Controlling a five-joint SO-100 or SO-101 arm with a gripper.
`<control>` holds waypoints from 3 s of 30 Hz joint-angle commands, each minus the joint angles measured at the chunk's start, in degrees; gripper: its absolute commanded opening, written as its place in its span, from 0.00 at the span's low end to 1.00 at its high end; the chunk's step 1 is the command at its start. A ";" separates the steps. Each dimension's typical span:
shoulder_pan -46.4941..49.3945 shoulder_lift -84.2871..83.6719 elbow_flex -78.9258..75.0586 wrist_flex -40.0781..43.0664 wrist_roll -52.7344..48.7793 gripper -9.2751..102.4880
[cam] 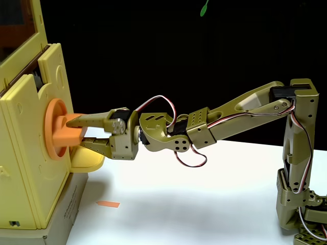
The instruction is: Turn the button of vending machine.
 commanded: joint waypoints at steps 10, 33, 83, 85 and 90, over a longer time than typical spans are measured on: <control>-0.44 6.59 0.26 -2.02 76.38 0.08; -2.29 7.38 4.04 -7.21 79.54 0.25; 3.34 5.89 8.26 -11.69 -92.55 0.41; 3.52 4.92 6.94 -11.78 -92.37 0.41; 3.52 2.29 4.04 -11.87 -92.64 0.40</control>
